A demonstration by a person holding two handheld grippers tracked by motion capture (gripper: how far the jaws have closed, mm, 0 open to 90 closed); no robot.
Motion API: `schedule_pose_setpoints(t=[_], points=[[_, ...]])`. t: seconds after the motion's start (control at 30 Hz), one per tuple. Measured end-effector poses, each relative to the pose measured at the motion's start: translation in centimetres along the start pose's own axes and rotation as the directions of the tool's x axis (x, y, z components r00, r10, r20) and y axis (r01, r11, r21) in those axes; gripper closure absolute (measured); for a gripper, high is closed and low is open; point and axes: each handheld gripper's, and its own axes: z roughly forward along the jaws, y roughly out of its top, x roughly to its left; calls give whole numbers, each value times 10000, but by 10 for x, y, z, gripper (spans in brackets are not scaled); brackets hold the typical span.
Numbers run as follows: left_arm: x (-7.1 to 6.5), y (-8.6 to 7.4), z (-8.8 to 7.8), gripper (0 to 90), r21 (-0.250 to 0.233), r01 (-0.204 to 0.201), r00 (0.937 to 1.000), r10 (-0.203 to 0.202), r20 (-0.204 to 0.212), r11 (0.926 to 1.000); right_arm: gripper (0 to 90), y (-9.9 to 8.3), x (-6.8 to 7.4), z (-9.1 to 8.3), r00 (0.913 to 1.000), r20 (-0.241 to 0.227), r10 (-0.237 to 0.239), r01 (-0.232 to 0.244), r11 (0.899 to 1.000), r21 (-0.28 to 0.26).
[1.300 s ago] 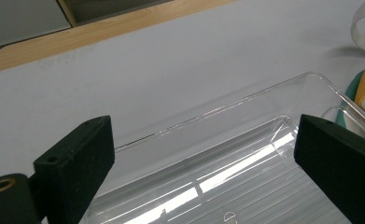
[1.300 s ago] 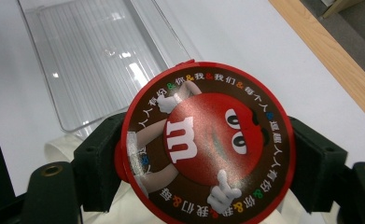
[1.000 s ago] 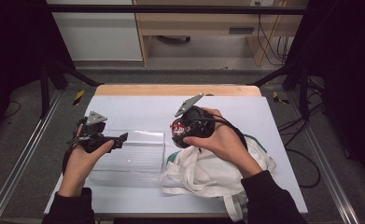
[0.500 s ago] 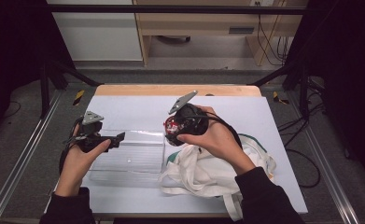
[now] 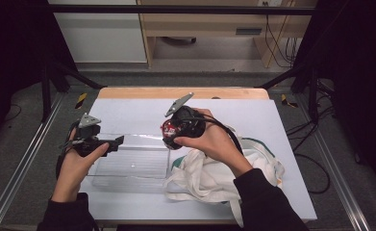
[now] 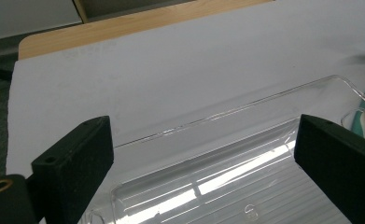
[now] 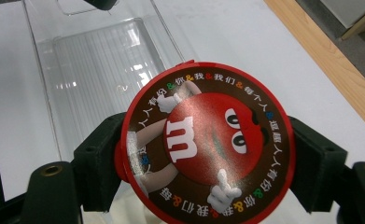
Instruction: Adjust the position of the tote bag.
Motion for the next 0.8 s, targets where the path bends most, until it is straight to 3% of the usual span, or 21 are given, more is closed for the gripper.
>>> schedule_pose_setpoints(t=[0.53, 0.67, 0.8], points=[[11, -2, -7, 47, -94, 232, 9997, -232, -70, 9997, 244, 8, 6, 22, 9996, -223, -190, 193, 9997, 121], [14, -3, -8, 44, 135, -77, 9987, 84, -498, 9999, 244, 9, 7, 23, 9994, -314, -111, 111, 9999, -9], [21, -5, -10, 45, 45, 218, 9975, -214, -676, 9998, 244, 10, 7, 24, 9993, -342, -127, 125, 9999, -59]])
